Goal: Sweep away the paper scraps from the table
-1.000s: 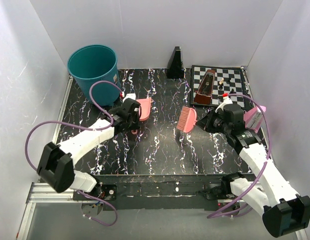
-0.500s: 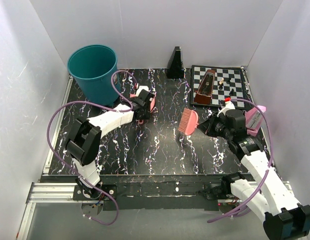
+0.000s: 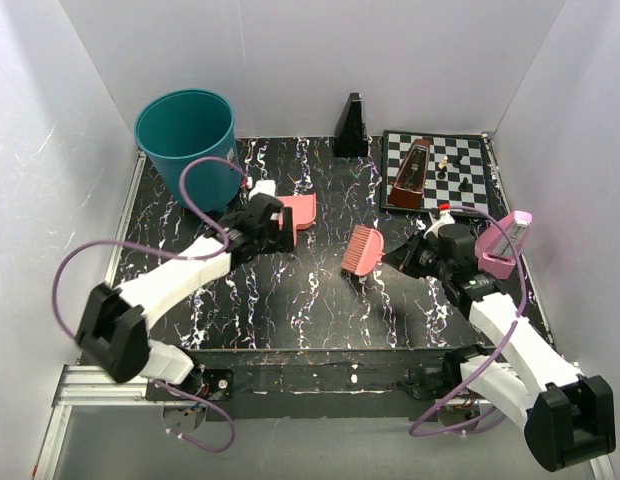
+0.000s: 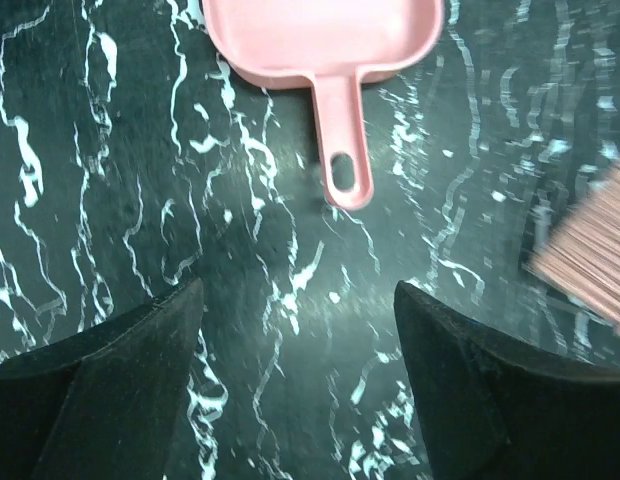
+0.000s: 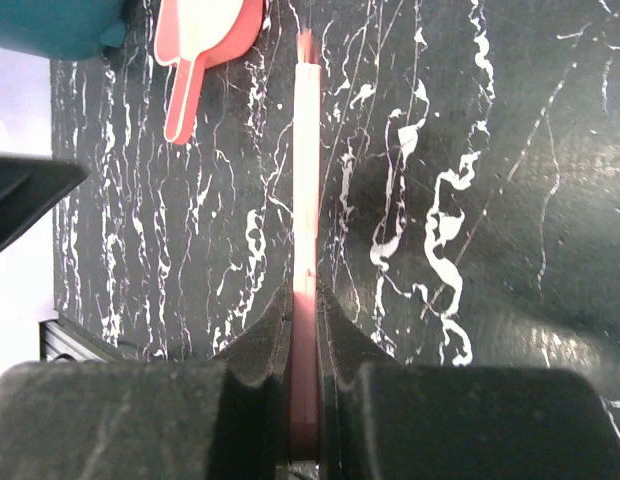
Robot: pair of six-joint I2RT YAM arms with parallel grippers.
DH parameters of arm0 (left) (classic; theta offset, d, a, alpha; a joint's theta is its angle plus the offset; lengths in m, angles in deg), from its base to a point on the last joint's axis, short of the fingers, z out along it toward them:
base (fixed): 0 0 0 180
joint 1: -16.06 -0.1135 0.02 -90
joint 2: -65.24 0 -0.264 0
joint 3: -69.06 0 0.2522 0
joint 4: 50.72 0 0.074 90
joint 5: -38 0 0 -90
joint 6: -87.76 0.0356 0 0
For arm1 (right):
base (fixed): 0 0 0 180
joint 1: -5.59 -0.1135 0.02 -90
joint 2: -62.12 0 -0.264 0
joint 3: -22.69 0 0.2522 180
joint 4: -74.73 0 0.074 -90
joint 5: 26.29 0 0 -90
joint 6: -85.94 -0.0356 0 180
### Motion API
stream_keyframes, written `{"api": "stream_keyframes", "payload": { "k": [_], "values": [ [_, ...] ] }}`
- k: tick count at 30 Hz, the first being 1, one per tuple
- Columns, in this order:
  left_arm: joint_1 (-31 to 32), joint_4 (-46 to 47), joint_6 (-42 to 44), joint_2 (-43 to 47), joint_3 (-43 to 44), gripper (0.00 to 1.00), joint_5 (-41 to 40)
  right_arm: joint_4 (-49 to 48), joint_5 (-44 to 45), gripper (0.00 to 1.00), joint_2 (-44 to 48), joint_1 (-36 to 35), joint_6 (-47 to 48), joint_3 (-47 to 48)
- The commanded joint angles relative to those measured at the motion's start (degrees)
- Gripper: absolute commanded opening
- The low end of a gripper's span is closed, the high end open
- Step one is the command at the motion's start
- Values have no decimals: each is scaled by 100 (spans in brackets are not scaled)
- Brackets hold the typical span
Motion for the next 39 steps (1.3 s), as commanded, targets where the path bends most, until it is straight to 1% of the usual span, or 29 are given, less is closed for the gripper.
{"api": "stream_keyframes", "payload": {
  "k": [1, 2, 4, 5, 7, 8, 9, 10, 11, 12, 14, 16, 19, 23, 26, 32, 35, 37, 39],
  "values": [
    [179, 103, -318, 1382, -749, 79, 279, -2138, -134, 1, -306, 9, -811, -344],
    [196, 111, -380, 1558, -933, 80, 305, -2664, 15, 1, -455, 18, -960, -414],
    [223, 111, -520, 1910, -1250, 82, 358, -3299, 139, 1, -849, 9, -1137, -371],
    [214, 120, -565, 2077, -1390, 82, 375, -3642, 174, 1, -1130, 9, -1198, -197],
    [240, 129, -574, 2314, -1584, 82, 358, -3899, 114, 1, -1701, 18, -1216, 277],
    [240, 103, -548, 2420, -1620, 83, 341, -3857, -9, 5, -2096, 18, -1182, 636],
    [232, 50, -521, 2473, -1638, 83, 306, -3595, -53, 28, -2300, 9, -1051, 979],
    [240, -20, -504, 2552, -1638, 84, 262, -3210, -2, 58, -2502, 0, -980, 1357],
    [240, -90, -477, 2588, -1612, 95, 235, -2910, 112, 69, -2626, 0, -997, 1630],
    [240, -160, -460, 2631, -1577, 96, 191, -2663, 191, 75, -2688, 0, -1032, 1772],
    [232, -301, -451, 2754, -1541, 97, 121, -2477, 411, 81, -2566, 9, -892, 1783],
    [232, -337, -477, 2869, -1568, 98, 94, -2293, 683, 83, -2303, 0, -795, 1590],
    [240, -319, -573, 3018, -1638, 98, 112, -1924, 930, 85, -1811, 9, -234, 1318],
    [240, -179, -635, 3316, -1822, 98, 33, -1537, 834, 86, -1003, 9, 531, 949],
    [249, -47, -767, 3685, -2007, 98, -195, -1203, 746, 87, -291, 9, 927, 676],
    [276, 287, -802, 4757, -2603, 98, -617, -763, 869, 86, 1475, 9, 1498, -123],
    [284, 322, -1030, 5066, -2929, 98, -898, -727, 1175, 84, 2415, 9, 1719, -703],
    [284, 471, -1040, 5233, -3166, 98, -847, -788, 1447, 84, 3030, 9, 1719, -1125],
    [284, 656, -1057, 5312, -3386, 98, -759, -885, 1484, 83, 3611, 9, 1658, -1529]
  ]
}}
